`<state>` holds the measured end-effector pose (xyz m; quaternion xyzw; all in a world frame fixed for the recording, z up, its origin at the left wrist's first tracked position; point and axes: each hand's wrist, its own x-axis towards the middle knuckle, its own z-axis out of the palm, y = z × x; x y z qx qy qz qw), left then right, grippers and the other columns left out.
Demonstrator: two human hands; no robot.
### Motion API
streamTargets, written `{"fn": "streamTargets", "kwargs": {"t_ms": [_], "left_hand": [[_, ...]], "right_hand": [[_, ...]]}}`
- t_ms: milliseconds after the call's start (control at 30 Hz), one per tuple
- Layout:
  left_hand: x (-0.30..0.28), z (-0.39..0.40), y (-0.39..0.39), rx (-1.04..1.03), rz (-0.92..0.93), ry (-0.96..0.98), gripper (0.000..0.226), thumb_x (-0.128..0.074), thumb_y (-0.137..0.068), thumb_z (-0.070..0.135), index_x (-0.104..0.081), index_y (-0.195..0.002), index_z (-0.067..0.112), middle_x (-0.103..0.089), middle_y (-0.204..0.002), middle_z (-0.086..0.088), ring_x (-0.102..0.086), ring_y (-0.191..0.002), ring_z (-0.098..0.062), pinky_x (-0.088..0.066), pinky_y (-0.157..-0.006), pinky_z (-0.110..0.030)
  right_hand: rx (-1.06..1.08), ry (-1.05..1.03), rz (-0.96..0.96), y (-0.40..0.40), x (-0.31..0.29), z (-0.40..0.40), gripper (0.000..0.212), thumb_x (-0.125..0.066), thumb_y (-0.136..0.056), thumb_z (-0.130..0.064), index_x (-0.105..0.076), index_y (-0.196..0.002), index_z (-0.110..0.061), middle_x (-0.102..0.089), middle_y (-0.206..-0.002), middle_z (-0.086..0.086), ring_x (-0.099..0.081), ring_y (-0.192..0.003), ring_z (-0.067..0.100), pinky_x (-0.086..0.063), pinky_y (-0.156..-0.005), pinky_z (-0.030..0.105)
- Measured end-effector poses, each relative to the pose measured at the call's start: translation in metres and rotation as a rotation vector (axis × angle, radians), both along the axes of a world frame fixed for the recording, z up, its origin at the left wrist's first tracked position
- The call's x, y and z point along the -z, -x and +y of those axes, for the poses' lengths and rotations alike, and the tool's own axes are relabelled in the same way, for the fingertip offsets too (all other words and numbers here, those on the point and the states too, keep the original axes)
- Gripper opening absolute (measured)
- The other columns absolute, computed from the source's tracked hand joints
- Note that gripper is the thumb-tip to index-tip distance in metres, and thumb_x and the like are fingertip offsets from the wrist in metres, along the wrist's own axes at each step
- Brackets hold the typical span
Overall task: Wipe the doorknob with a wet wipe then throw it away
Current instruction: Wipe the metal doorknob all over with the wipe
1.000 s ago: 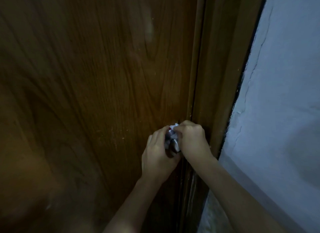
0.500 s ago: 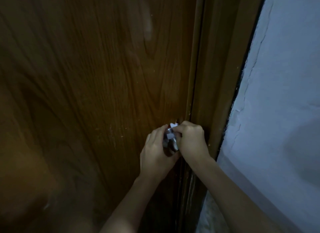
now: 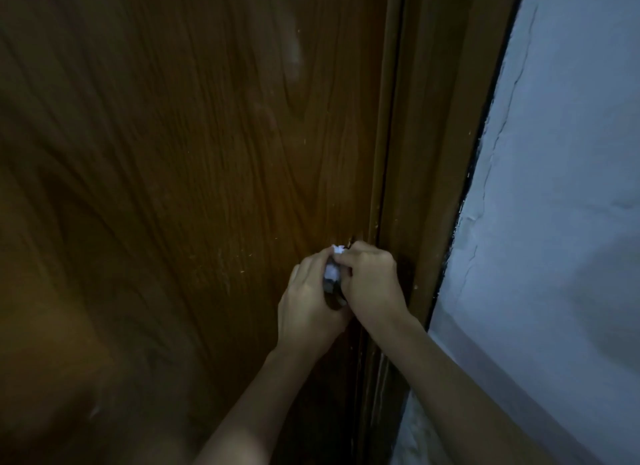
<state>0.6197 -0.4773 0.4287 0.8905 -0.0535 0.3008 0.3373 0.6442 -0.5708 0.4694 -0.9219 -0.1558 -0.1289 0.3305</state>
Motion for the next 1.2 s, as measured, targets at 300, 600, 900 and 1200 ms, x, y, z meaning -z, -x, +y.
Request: {"fn": "streamTargets", "kwargs": {"t_ms": [300, 600, 900, 1200], "left_hand": [[-0.002, -0.001, 0.0, -0.002, 0.027, 0.016, 0.07, -0.075, -0.07, 0.025, -0.041, -0.131, 0.018, -0.053, -0.128, -0.001, -0.047, -0.117, -0.013, -0.039, -0.088, -0.023], [-0.004, -0.002, 0.003, -0.004, 0.031, 0.008, 0.072, -0.075, -0.07, 0.028, -0.04, -0.131, 0.018, -0.053, -0.127, 0.0, -0.046, -0.117, -0.012, -0.045, -0.09, -0.027], [-0.006, -0.004, 0.004, -0.033, 0.085, 0.012, 0.072, -0.073, -0.072, 0.029, -0.036, -0.133, 0.021, -0.049, -0.132, 0.002, -0.043, -0.12, -0.011, -0.035, -0.087, -0.021], [-0.007, -0.005, 0.005, -0.038, 0.09, 0.002, 0.057, -0.058, -0.085, 0.023, -0.032, -0.137, 0.023, -0.044, -0.138, 0.005, -0.036, -0.126, -0.006, -0.027, -0.093, -0.017]], "right_hand": [[0.044, -0.013, 0.032, -0.007, 0.001, 0.001, 0.021, -0.049, -0.086, 0.0, -0.063, -0.101, 0.005, -0.062, -0.104, 0.024, -0.058, -0.099, 0.035, -0.044, -0.082, 0.036], [-0.02, 0.192, 0.025, -0.004, -0.006, -0.003, 0.028, -0.049, -0.092, -0.015, -0.056, -0.118, -0.009, -0.054, -0.123, 0.008, -0.053, -0.111, 0.021, -0.042, -0.093, 0.026], [0.134, 0.014, -0.033, -0.008, 0.0, -0.003, 0.019, -0.054, -0.09, -0.013, -0.065, -0.105, -0.01, -0.066, -0.106, 0.008, -0.063, -0.093, 0.019, -0.05, -0.078, 0.023], [-0.065, -0.235, -0.005, 0.024, 0.041, -0.008, 0.047, -0.038, -0.096, -0.027, -0.032, -0.141, -0.016, -0.038, -0.148, 0.003, -0.035, -0.135, 0.014, -0.033, -0.113, 0.038]]}}
